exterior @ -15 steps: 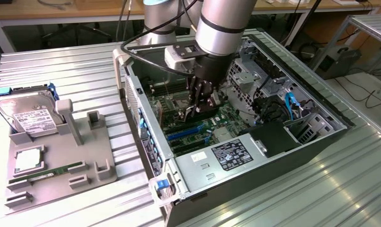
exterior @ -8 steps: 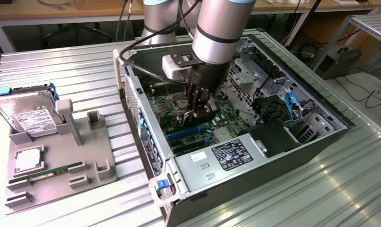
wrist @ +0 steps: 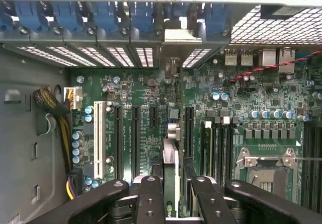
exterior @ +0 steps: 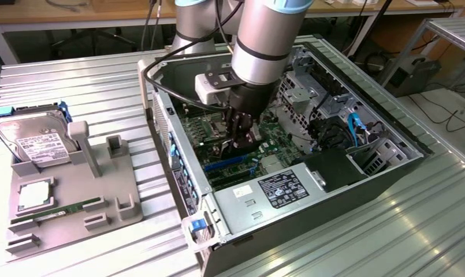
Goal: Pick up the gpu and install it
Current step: 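Insert the gpu into the slot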
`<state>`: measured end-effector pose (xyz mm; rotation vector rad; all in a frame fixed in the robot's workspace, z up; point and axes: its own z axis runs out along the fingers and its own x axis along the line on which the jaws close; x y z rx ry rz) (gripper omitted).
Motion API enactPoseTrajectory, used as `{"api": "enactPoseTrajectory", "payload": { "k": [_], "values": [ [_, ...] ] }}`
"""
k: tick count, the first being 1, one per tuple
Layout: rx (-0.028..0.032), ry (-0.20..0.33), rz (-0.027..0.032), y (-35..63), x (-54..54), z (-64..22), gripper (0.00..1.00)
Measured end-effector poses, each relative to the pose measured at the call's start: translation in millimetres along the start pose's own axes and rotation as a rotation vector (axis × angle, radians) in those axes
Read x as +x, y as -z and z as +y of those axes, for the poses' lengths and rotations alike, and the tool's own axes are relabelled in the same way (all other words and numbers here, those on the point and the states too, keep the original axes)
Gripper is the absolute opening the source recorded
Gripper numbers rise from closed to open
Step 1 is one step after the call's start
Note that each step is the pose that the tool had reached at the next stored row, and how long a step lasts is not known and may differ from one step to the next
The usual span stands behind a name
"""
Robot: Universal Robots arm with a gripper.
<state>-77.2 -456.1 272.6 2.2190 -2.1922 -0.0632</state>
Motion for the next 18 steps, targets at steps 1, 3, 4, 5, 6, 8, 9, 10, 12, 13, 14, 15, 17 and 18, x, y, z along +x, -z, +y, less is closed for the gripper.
{"api": "enactPoseTrajectory", "payload": {
  "k": [1,3,4,5,6,8,9,10,12,13,14,15,17,18],
  "values": [
    [-0.0001,0.0,-0.0001,-0.4,0.0,0.4,0.26],
    [-0.0002,0.0,-0.0001,-1.4,0.0,1.2,0.26],
    [-0.0002,0.0,-0.0001,-2.0,0.0,1.6,0.26],
    [-0.0003,0.0,-0.0001,-2.6,0.0,2.0,0.26],
    [-0.0004,0.0,0.0,-3.2,0.0,2.2,0.26],
    [-0.0008,0.0,0.0,-4.4,0.0,2.5,0.26],
    [-0.001,0.0,0.0,-5.2,0.0,2.6,0.26],
    [-0.0012,0.0,0.0,-5.9,0.0,2.7,0.26],
    [-0.0021,0.0,0.0,-7.4,0.1,2.8,0.26],
    [-0.0026,0.0,0.0,-7.9,0.1,2.9,0.26],
    [-0.0044,0.0,0.0004,-9.2,0.1,3.0,0.26],
    [-0.0053,0.0,0.0003,-9.6,0.1,3.0,0.26],
    [-0.0079,0.0,0.0003,-10.0,0.2,3.0,0.26],
    [-0.0078,0.0,0.0,-10.2,0.2,3.0,0.26]
  ]
}}
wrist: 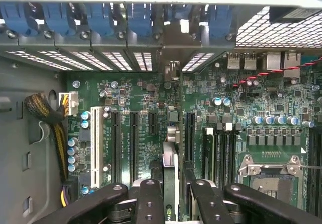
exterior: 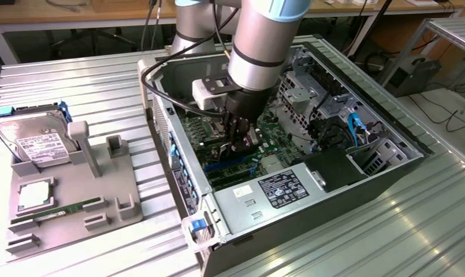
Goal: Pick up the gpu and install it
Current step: 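Insert the gpu into the slot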
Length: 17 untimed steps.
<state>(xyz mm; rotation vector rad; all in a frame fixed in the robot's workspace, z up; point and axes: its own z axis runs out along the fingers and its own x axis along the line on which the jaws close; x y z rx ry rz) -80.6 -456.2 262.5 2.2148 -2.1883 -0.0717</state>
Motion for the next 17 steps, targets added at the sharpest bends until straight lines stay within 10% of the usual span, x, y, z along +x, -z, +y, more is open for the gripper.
{"api": "enactPoseTrajectory", "payload": {
  "k": [6,8,10,17],
  "values": [
    [-0.0161,0.0,-0.0007,1.6,0.0,-0.9,0.26],
    [-0.0328,0.0,-0.0008,5.0,0.0,-4.3,0.26],
    [-0.0686,-0.009,-0.0022,-3.8,0.1,-6.1,0.26],
    [-0.0803,-0.054,-0.0053,-12.5,0.6,-15.1,0.26]
  ]
}}
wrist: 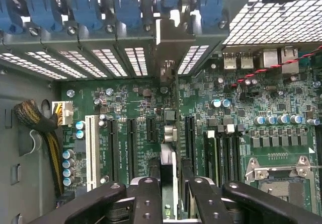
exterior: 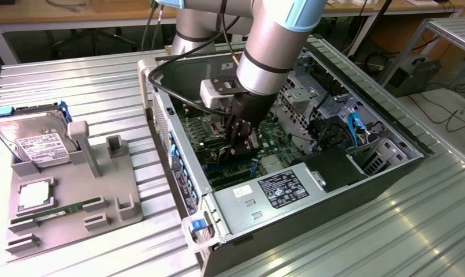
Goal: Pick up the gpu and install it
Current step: 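Insert the gpu into the slot, then press down on the gpu until it lock into place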
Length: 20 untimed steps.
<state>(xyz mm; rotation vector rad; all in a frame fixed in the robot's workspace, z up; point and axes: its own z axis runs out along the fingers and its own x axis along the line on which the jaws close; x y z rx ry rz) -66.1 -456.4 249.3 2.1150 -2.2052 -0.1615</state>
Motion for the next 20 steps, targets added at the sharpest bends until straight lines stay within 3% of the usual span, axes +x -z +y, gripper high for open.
{"api": "enactPoseTrajectory", "payload": {
  "k": [5,6,7,10,12,13,14,17,18,20],
  "values": [
    [0.0001,0.0,-0.0009,3.3,-0.1,0.4,0.27],
    [-0.0001,0.0,-0.0007,6.2,-0.1,0.8,0.34],
    [0.0001,0.0,-0.0013,9.1,-0.2,1.2,0.34],
    [-0.0001,0.0,-0.0013,21.3,-0.3,2.8,0.34],
    [0.0,0.0,-0.0014,37.3,-0.5,5.0,0.34],
    [0.0005,0.0,-0.0013,40.0,-0.6,5.5,0.34],
    [0.009,0.0,-0.0017,40.4,-0.6,8.1,0.32],
    [0.0242,0.001,-0.0024,36.8,-1.8,16.6,0.19],
    [0.0257,0.001,-0.0024,35.2,-2.5,18.3,0.11],
    [0.0275,0.001,-0.0023,30.6,-4.1,20.6,0.11]
  ]
}}
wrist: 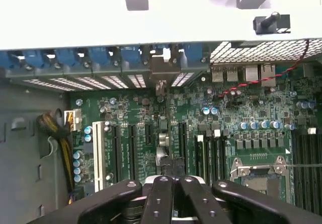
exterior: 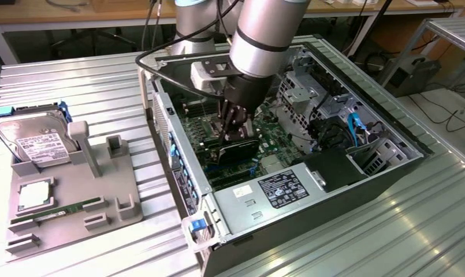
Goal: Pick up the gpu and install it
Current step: 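Press down on the gpu until it lock into place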
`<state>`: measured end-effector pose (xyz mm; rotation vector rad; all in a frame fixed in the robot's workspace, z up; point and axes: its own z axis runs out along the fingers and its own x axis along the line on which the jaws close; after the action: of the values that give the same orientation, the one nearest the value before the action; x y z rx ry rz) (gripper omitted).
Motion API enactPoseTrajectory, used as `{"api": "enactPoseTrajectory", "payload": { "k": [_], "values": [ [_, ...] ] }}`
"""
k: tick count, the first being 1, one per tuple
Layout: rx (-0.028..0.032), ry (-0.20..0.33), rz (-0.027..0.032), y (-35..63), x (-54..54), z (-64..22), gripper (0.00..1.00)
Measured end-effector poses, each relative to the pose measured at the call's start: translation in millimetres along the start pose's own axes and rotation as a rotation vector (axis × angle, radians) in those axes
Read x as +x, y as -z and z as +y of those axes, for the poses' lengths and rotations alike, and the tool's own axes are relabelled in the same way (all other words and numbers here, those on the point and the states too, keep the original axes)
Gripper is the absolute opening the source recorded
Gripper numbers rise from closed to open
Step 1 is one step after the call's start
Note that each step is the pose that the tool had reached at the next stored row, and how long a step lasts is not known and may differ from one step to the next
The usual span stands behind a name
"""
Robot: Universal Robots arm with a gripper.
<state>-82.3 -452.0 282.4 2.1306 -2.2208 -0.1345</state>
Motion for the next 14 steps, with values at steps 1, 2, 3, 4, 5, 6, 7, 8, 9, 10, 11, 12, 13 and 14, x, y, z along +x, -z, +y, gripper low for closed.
{"api": "enactPoseTrajectory", "payload": {
  "k": [1,2,3,4,5,6,7,8,9,10,11,12,13,14],
  "values": [
    [0.0005,0.0,0.0,-1.9,-0.7,0.5,0.11],
    [0.0011,0.0,-0.0002,-4.1,-1.3,0.6,0.11],
    [0.0017,0.0,-0.0002,-6.5,-1.4,0.3,0.11],
    [0.0022,0.0,-0.0002,-9.2,-1.3,0.0,0.11],
    [0.002,0.0,0.0004,-10.1,-1.2,0.0,0.11],
    [0.002,0.0,0.0009,-11.6,-1.2,-0.1,0.11],
    [0.0019,0.0,0.0013,-13.1,-1.1,-0.1,0.11],
    [0.0022,0.0,0.0009,-14.5,-1.1,-0.1,0.11],
    [0.0023,0.0,0.0007,-14.8,-1.0,0.0,0.11],
    [0.0025,0.0,0.0004,-15.0,-0.9,0.0,0.11],
    [0.0025,0.0,0.0005,-15.0,-0.8,0.1,0.11],
    [0.0025,0.0,0.0004,-15.1,-0.9,0.1,0.11],
    [0.0025,0.0,0.0004,-15.0,-0.8,0.1,0.11],
    [0.0026,0.0,0.0003,-14.5,-0.8,0.1,0.11]
  ]
}}
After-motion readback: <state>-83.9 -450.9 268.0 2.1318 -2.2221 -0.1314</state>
